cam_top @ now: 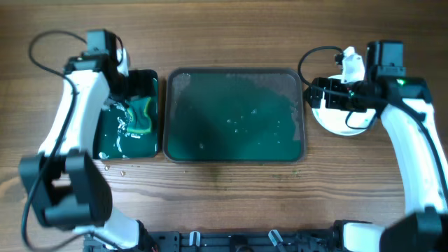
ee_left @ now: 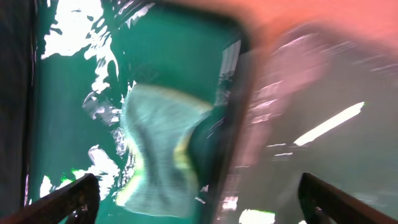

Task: Clean dirty plates on tray and stack at the side

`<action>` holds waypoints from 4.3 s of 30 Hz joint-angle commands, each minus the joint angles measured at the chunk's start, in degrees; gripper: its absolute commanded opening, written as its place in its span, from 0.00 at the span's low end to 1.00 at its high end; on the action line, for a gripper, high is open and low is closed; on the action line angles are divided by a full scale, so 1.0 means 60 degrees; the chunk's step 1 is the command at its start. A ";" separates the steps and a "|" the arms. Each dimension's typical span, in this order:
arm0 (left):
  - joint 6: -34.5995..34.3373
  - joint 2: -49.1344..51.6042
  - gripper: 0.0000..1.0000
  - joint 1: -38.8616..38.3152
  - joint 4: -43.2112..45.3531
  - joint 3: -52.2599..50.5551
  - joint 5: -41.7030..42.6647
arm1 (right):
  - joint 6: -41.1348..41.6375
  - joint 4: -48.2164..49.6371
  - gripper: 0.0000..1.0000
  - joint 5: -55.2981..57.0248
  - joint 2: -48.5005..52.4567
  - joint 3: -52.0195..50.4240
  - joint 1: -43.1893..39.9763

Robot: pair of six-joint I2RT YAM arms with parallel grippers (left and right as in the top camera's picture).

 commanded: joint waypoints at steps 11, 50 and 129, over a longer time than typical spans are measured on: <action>-0.0015 -0.2018 1.00 0.0007 0.0033 0.0659 0.1963 | -0.0186 -0.0350 1.00 0.0339 -0.5187 0.0131 0.0022; -0.0018 -0.2018 1.00 0.0007 0.0033 0.0659 0.1963 | 0.0098 0.7198 1.00 0.0138 -1.0987 -0.7588 0.0616; -0.0029 -1.0673 1.00 -0.0623 0.8670 -0.9056 0.0033 | 0.2131 0.8863 1.00 0.2357 -1.3814 -1.1726 0.1147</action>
